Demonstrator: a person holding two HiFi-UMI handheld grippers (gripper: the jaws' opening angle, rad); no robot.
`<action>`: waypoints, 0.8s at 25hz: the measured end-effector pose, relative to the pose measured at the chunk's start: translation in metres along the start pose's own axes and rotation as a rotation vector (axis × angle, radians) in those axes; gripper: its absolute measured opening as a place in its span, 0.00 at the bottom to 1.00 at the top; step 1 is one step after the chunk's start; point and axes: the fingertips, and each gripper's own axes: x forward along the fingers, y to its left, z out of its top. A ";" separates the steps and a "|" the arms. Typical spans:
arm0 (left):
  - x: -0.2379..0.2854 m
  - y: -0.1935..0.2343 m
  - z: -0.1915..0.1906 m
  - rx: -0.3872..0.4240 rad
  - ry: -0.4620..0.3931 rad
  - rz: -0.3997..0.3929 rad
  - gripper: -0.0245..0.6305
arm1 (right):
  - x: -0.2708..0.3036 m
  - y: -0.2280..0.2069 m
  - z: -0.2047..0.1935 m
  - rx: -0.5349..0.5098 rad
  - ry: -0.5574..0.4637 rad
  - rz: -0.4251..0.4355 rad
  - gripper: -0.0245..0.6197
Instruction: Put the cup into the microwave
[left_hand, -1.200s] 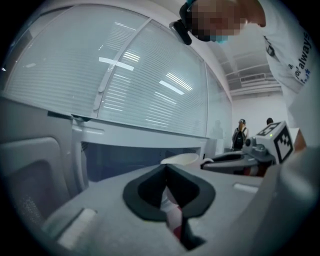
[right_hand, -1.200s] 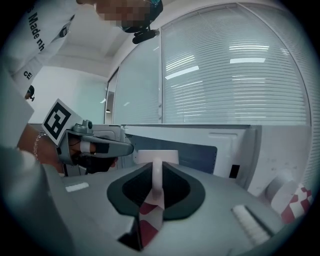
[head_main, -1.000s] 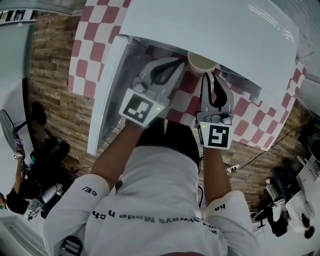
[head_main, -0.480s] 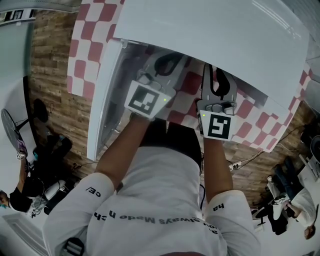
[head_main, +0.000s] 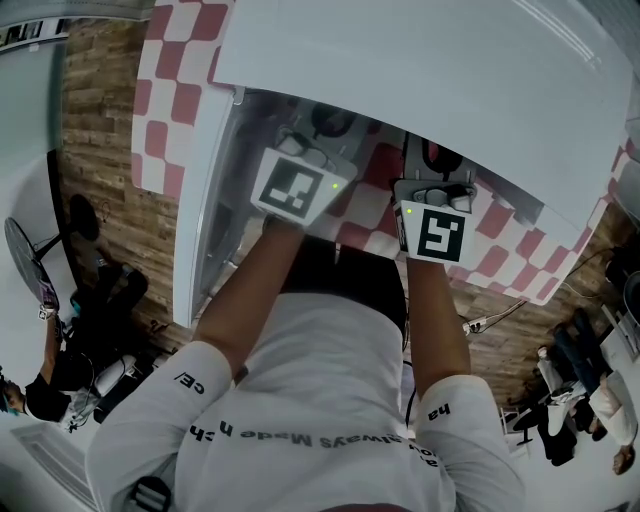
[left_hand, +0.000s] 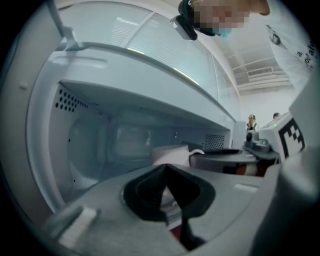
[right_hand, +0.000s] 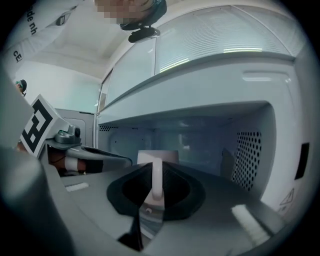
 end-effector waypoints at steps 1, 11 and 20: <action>0.001 0.001 0.000 0.000 -0.001 0.001 0.04 | 0.002 -0.001 -0.001 0.004 -0.004 -0.002 0.10; 0.010 0.005 -0.004 0.010 -0.008 0.001 0.04 | 0.014 -0.005 -0.009 0.007 -0.023 -0.007 0.10; 0.010 0.002 -0.010 0.004 -0.002 0.004 0.04 | 0.013 -0.003 -0.018 -0.008 -0.024 -0.002 0.10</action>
